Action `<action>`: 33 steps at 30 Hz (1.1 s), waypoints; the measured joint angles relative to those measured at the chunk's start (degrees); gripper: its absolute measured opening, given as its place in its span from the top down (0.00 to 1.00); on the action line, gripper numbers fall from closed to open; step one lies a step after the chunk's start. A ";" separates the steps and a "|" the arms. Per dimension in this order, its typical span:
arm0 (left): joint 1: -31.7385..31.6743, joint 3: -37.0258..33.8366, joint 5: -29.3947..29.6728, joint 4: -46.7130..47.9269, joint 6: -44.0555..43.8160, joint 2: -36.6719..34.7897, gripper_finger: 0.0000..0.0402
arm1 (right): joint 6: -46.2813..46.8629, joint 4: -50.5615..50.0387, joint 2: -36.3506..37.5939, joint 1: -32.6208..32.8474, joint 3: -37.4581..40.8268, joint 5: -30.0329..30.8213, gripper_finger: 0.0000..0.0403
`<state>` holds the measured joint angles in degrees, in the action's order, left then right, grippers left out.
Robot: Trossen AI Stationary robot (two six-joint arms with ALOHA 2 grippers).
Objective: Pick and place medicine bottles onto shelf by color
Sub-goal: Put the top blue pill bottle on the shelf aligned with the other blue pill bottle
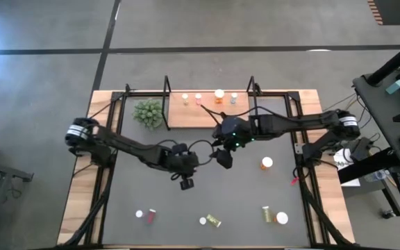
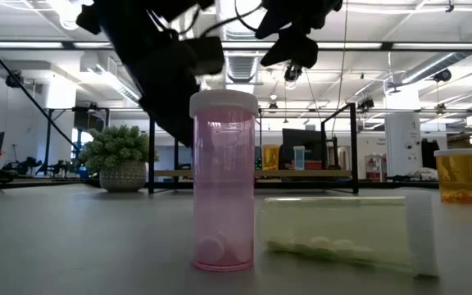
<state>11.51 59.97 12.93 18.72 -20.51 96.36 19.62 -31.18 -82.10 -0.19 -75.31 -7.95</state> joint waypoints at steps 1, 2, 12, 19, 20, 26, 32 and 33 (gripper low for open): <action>-0.27 0.47 0.00 -0.14 0.00 0.94 0.79 | 0.26 -1.21 0.56 0.21 -0.02 0.00 0.41; -0.47 0.82 0.00 -0.41 0.02 1.69 0.79 | 0.39 -2.21 1.13 0.47 -0.02 0.00 0.41; -3.28 1.14 -0.55 -0.09 -0.01 4.89 0.79 | 3.03 -4.01 8.21 2.69 0.04 4.57 0.41; -3.54 0.81 -0.70 -0.22 0.00 4.85 0.76 | 3.39 -4.57 11.37 2.97 0.04 5.58 0.41; -3.54 0.64 -0.70 -0.22 0.00 4.85 0.76 | 3.37 -4.70 11.60 2.97 0.04 5.64 0.41; -3.56 0.24 -0.70 -0.29 -0.04 4.78 0.75 | 3.37 -4.95 12.19 2.97 0.06 6.06 0.41; -3.58 0.22 -0.70 -0.29 -0.02 4.76 0.75 | 3.34 -6.09 12.00 2.97 0.07 6.08 0.41; -3.56 0.22 -0.72 -0.29 -0.04 4.76 0.75 | 3.34 -6.28 11.89 2.97 0.07 6.08 0.41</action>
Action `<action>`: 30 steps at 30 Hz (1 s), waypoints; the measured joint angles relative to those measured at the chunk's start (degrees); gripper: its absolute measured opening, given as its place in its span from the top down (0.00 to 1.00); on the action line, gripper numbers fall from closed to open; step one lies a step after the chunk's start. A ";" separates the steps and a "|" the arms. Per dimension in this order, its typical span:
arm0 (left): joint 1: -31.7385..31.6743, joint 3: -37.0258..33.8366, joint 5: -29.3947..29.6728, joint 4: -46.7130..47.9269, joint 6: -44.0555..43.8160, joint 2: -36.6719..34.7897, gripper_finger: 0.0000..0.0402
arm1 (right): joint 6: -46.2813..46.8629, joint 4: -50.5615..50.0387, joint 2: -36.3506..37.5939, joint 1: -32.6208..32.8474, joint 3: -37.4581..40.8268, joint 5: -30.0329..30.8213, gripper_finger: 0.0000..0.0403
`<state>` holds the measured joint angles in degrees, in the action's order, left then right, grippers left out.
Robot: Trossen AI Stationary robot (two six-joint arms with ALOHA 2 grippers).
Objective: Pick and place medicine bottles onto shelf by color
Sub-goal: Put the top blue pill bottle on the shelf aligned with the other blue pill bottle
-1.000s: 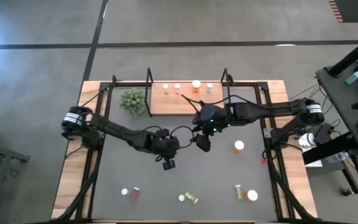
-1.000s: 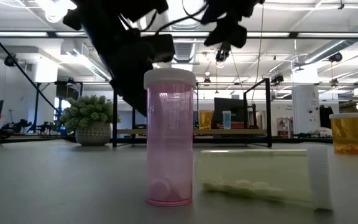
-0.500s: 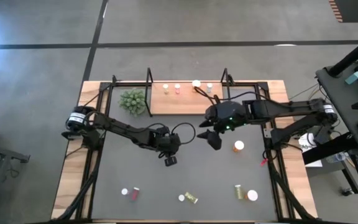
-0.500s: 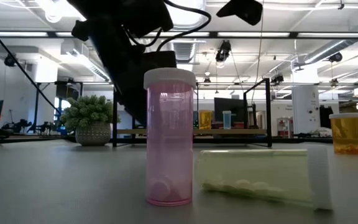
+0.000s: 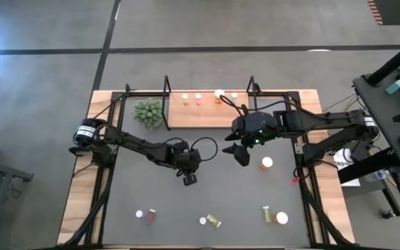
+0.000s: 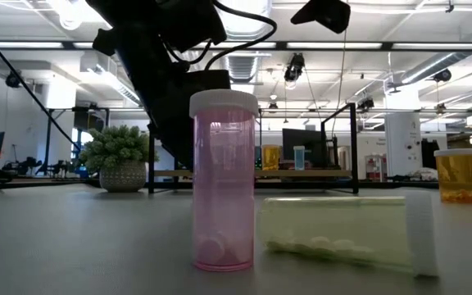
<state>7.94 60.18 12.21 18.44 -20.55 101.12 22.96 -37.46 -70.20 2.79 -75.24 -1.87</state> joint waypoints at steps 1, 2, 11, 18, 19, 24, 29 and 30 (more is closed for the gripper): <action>-0.01 0.00 0.02 0.00 0.00 0.00 0.75 | 0.00 0.01 -0.06 0.00 0.00 0.00 0.41; 0.00 0.00 0.02 0.00 -0.02 0.00 0.75 | 0.00 0.01 -0.06 0.00 0.00 0.00 0.41; 0.00 -0.02 -0.01 -0.11 -0.15 -0.03 0.75 | 0.00 -0.02 0.01 0.00 0.02 0.00 0.41; 0.00 -0.04 -0.03 -0.25 -0.08 -0.07 0.78 | 0.39 -0.02 0.01 0.00 0.02 0.04 0.41; 0.00 -0.04 -0.03 -0.31 -0.10 -0.07 0.79 | 0.39 -0.02 0.01 0.00 0.02 0.04 0.41; 0.00 -0.09 -0.07 -1.51 -1.30 -0.07 0.79 | 0.44 -0.02 0.01 0.00 0.02 0.06 0.41; 0.00 -0.09 -0.20 -2.00 -4.20 -0.11 0.63 | 0.44 -0.04 0.01 0.00 0.02 0.04 0.41; 0.00 -0.09 -0.20 -2.01 -4.28 -0.11 0.60 | 0.44 -0.02 0.01 0.00 0.02 0.04 0.41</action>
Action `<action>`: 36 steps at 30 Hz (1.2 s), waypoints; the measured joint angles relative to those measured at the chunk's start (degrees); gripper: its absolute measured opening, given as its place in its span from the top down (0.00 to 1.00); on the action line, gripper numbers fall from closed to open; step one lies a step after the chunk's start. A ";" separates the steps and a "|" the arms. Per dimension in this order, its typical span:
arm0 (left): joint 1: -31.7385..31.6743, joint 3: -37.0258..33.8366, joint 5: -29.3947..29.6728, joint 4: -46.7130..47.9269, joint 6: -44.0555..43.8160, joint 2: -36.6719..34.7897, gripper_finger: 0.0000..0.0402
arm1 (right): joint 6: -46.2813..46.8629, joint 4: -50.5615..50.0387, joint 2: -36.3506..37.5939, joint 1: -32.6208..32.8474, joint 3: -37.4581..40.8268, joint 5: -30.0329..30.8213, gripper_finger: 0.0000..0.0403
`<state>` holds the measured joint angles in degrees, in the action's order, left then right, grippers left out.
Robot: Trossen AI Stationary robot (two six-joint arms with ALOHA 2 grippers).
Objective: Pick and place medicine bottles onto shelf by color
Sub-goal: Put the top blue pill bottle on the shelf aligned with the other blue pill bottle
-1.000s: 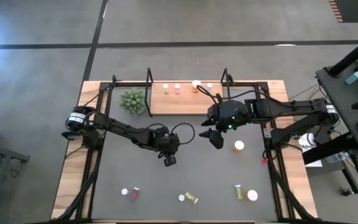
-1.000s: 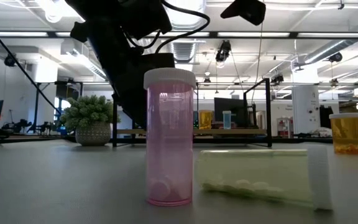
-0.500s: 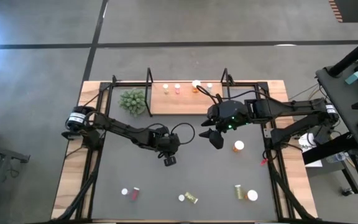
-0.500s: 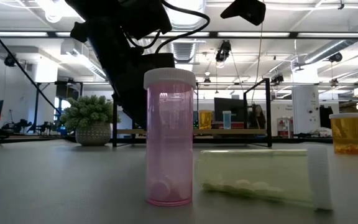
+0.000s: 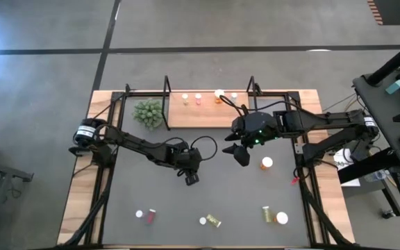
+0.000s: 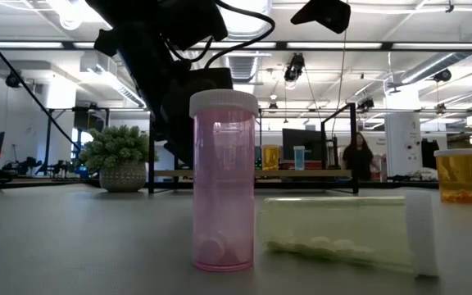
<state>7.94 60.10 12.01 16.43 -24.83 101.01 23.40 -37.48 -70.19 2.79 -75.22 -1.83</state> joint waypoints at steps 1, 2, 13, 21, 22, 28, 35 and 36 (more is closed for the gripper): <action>0.00 0.00 -0.03 -0.02 -0.08 0.00 0.57 | 0.00 0.00 0.00 0.00 0.00 0.00 0.41; 0.00 0.00 -0.07 0.00 -0.08 0.00 0.54 | 0.00 -0.01 0.00 0.00 0.00 0.00 0.41; -0.11 0.00 -4.25 3.32 -3.81 -7.03 0.42 | 1.88 -0.96 0.02 -0.02 0.00 -0.04 0.41; 1.20 -0.97 -4.58 14.21 -10.54 -18.37 0.42 | 0.50 -1.70 -2.33 -0.02 0.26 -0.02 0.41; 1.62 -1.37 -4.62 15.24 -11.51 -19.97 0.42 | -0.61 -0.97 -3.01 0.00 0.32 -0.03 0.41; 3.61 -3.30 -4.15 21.60 -17.06 -27.32 0.42 | -3.48 7.15 -10.42 1.02 0.59 0.31 0.41; 5.12 -8.62 -3.82 24.18 -22.35 -33.67 0.42 | -3.42 14.87 -19.49 1.60 -0.14 0.53 0.41; 5.31 -9.58 -3.83 24.42 -23.28 -34.53 0.42 | -4.01 16.71 -20.63 1.60 -0.15 0.55 0.41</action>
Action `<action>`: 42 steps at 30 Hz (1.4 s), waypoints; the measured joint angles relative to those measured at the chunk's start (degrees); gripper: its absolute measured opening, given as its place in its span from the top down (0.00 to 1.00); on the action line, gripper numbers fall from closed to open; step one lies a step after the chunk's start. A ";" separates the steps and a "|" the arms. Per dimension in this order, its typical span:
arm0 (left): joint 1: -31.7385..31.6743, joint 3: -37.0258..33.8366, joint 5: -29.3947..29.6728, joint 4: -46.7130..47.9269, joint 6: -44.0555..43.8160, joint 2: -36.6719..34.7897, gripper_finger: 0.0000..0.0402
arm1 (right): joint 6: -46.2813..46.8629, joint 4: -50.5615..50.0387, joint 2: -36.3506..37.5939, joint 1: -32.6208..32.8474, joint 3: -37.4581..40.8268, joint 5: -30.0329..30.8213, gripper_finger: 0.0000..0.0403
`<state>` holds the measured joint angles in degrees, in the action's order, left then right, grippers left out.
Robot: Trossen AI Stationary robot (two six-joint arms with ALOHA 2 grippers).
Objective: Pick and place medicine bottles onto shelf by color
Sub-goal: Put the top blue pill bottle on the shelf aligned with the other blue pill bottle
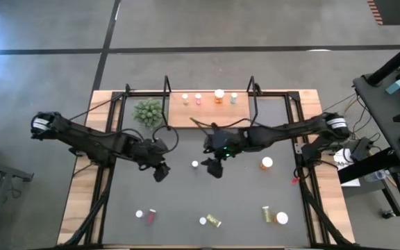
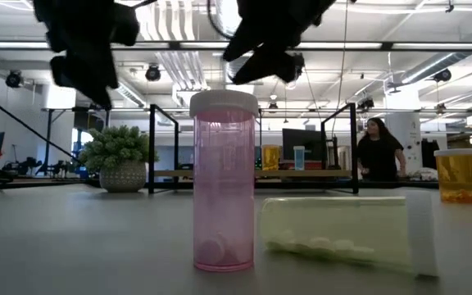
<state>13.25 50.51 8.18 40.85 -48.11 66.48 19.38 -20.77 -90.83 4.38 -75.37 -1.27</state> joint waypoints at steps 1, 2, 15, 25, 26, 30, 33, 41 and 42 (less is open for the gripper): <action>0.22 -1.05 -0.01 0.57 -1.03 -0.93 0.42 | -0.85 1.72 -1.04 0.00 -0.02 0.02 0.41; 0.46 -2.12 -0.01 0.98 -1.77 -1.87 0.42 | -1.36 3.19 -2.14 0.00 -0.09 0.02 0.41; 3.98 -11.81 -0.38 0.14 -3.56 -11.28 0.42 | 6.77 5.10 -11.92 -0.13 -5.61 -0.12 0.41; 4.22 -14.33 -0.14 -0.32 -0.77 -15.06 0.42 | 0.66 4.36 -14.60 -0.10 -9.62 -0.18 0.41; 4.22 -14.24 -0.13 -0.29 -0.71 -15.19 0.42 | -2.66 4.26 -14.60 0.04 -9.60 -0.08 0.41; 4.50 -14.18 -0.06 -0.38 0.74 -15.92 0.42 | -8.84 3.97 -14.72 0.47 -8.38 0.87 0.41; 4.50 -14.26 -0.03 -0.37 0.71 -16.07 0.42 | -11.98 3.80 -15.72 0.63 -8.24 3.43 0.41; 4.55 -14.28 -0.01 -0.37 0.74 -16.40 0.42 | -17.06 1.65 -16.22 0.74 -7.99 7.31 0.43; 4.55 -14.28 -0.01 -0.35 0.78 -16.40 0.42 | -16.84 1.05 -16.22 0.74 -7.82 7.32 0.43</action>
<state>17.80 36.23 8.16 40.50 -47.33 50.09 2.55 -19.72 -107.04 5.13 -83.19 6.04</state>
